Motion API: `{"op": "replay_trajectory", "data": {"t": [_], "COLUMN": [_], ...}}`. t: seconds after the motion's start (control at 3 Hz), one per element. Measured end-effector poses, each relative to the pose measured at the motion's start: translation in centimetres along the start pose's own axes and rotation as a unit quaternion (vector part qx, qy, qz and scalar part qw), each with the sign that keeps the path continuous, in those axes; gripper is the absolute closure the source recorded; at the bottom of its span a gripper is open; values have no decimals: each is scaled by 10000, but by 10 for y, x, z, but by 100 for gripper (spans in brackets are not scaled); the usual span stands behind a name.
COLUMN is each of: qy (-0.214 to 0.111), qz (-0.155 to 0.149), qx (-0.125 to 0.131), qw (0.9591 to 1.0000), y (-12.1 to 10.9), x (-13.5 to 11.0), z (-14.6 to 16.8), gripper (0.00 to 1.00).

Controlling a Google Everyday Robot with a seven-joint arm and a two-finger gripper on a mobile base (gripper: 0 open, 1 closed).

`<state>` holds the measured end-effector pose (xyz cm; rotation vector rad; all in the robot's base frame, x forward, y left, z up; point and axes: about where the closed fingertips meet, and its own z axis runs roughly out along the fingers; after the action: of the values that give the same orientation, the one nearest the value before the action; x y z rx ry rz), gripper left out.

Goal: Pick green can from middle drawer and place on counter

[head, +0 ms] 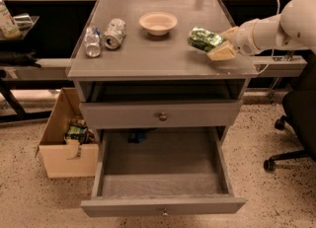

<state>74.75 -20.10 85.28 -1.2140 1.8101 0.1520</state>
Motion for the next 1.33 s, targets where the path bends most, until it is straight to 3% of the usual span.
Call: {"op": "replay_trajectory", "data": {"t": [0.33,1.0,1.33], "qy": [-3,-122,-289], "qz": [-7,-118,-338], "qx": [0,76,154], "qw": [10000,9998,9989], "y": [-1,-4,-4], "x": [-1,-10,-28], "z": [2,-3,-15], "gripper": [0,0,0]}}
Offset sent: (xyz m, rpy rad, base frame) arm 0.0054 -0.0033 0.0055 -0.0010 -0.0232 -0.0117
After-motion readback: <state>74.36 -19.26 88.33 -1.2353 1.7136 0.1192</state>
